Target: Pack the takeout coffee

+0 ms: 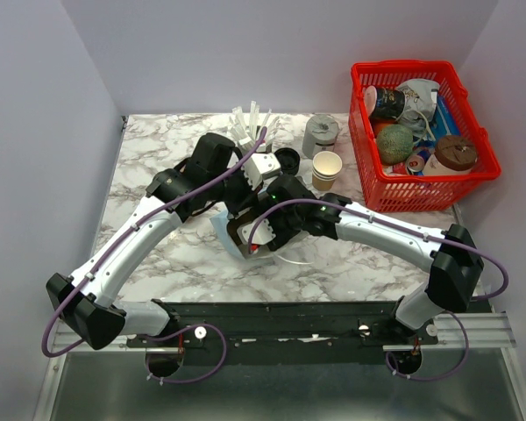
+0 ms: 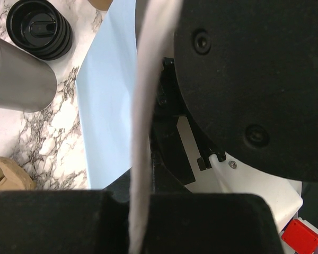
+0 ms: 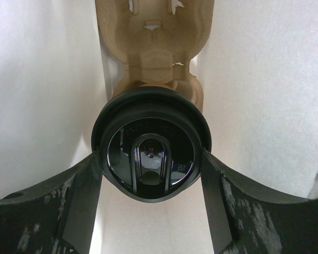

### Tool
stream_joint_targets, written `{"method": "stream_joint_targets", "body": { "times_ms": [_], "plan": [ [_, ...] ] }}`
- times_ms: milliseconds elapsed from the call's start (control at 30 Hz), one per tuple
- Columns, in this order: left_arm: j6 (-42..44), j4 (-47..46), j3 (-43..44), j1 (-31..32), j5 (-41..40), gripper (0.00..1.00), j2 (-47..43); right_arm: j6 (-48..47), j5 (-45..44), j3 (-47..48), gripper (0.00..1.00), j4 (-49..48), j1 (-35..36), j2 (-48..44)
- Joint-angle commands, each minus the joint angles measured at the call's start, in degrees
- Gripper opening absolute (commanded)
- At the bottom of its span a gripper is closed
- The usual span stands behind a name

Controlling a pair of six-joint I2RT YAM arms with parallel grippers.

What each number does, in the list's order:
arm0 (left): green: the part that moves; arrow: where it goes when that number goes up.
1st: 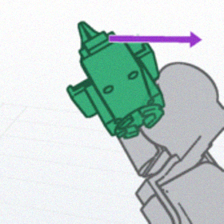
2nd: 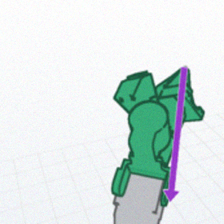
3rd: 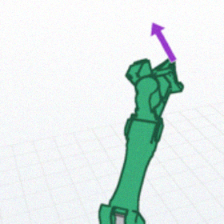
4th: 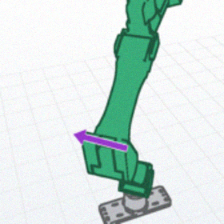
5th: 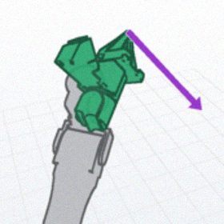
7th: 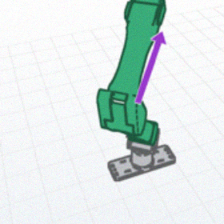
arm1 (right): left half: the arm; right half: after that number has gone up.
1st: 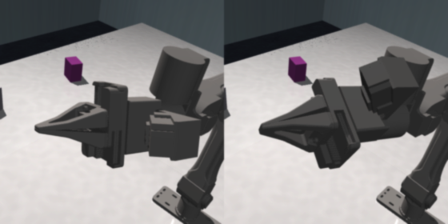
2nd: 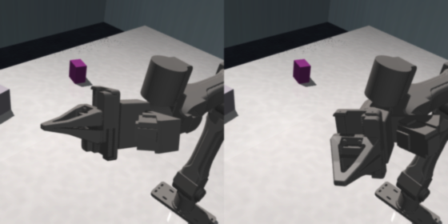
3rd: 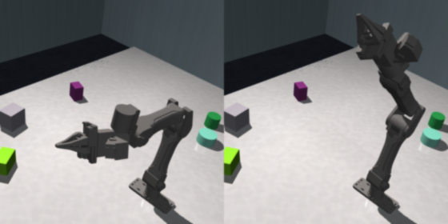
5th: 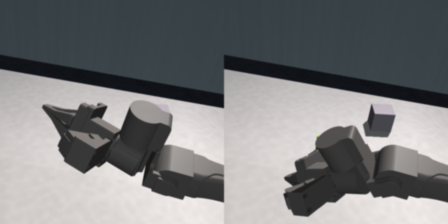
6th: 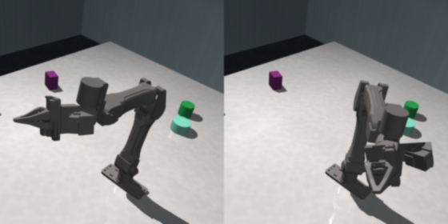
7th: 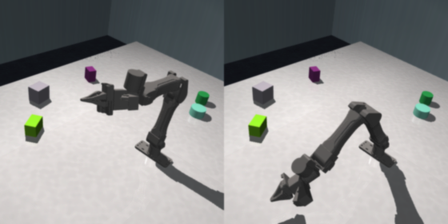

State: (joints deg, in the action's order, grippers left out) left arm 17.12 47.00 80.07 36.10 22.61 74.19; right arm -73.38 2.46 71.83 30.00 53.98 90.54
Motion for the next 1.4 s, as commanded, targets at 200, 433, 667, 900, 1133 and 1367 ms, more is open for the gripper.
{"method": "stream_joint_targets", "body": {
  "times_ms": [200, 433, 667, 900, 1133, 1367],
  "plan": [
    [0.2, 4.4, 1.2, 0.2, 4.2, 0.0, 1.7, 1.4, -2.1, 3.4, 0.01, -1.6, -1.2, 0.1],
    [-0.3, 4.9, 1.3, -0.1, 3.8, 0.0, 2.5, 1.5, -0.1, 3.6, 0.0, -2.0, -1.1, -1.5],
    [-2.1, 3.8, 1.5, -0.5, 4.3, 0.0, 3.1, -0.6, -2.0, 2.3, 0.01, -2.6, -1.1, -1.4],
    [-2.4, 5.5, 2.1, -1.4, 5.7, 0.0, 4.1, -0.9, -4.6, 0.6, 0.0, -4.0, -1.1, -0.9],
    [-2.2, 5.6, 1.9, -1.6, 6.6, 0.0, 4.2, -0.1, -7.5, 2.1, 0.01, -3.8, -1.3, 0.8],
    [-2.9, 5.6, 1.8, -1.8, 7.2, 0.0, 4.4, 0.2, -4.4, 1.7, 0.01, -5.0, -1.8, 2.1]
  ]
}}
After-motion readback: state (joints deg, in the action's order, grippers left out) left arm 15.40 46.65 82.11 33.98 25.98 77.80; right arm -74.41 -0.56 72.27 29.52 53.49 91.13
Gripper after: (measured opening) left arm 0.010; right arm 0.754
